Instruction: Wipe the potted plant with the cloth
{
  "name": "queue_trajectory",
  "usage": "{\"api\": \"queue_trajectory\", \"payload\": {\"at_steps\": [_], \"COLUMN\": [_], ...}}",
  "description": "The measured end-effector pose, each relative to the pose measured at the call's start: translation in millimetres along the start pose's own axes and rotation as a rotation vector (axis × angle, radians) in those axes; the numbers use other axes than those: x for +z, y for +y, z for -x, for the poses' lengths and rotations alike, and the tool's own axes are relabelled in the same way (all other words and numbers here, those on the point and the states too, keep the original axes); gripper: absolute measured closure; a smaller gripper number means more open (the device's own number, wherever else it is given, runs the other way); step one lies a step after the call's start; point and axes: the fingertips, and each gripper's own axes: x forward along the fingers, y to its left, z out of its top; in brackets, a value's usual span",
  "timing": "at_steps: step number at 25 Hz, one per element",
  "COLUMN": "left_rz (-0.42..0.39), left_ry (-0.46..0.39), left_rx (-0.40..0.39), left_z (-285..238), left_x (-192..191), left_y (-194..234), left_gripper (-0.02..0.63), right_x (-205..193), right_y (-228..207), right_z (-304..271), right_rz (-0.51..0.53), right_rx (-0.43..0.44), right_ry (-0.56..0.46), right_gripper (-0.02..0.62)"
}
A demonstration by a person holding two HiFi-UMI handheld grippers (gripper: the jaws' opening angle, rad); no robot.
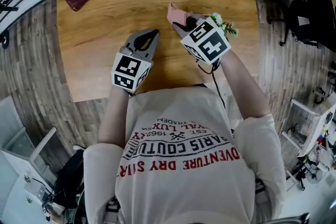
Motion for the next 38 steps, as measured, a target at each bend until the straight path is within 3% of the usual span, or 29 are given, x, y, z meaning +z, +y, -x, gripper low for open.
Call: {"api": "queue_trajectory", "payload": {"at_steps": [4,10,16,25,31,38], "left_rz": [-0.013,-0.004,-0.007,-0.025,-0.038,-0.045], "left_ry": [0.029,0.053,0.079,0.097,0.106,0.106], "left_rx": [-0.028,-0.077,-0.110,-0.134,-0.164,-0.180], "left_z": [5.9,9.7,8.6,4.3,0.0,-8.1], "left_x": [-14.5,-31.6,-45.5,-50.8,-53.5,-52.8], "left_y": [11.3,9.1,7.0,9.4,3.4,-1.1], "left_gripper": [0.589,0.589,0.589,0.589,0.589,0.589], "right_x": [-20.5,-57.1,-86.6,-101.7,-110.9,-128.2], "right_y": [11.7,34.9,6.4,-22.2,-26.3,-25.9], "right_z": [-21.2,-46.2,-56.1,-59.0,-57.6,-51.7], "right_rz": [-0.039,-0.180,-0.329,-0.532,-0.843,-0.957], "right_rx": [-0.102,-0.123,-0.269,-0.407,-0.374,-0.377], "right_ry": [0.032,0.054,0.042,-0.022,-0.129,-0.126], "right_gripper": [0.558,0.560,0.559,0.560,0.558,0.560]}}
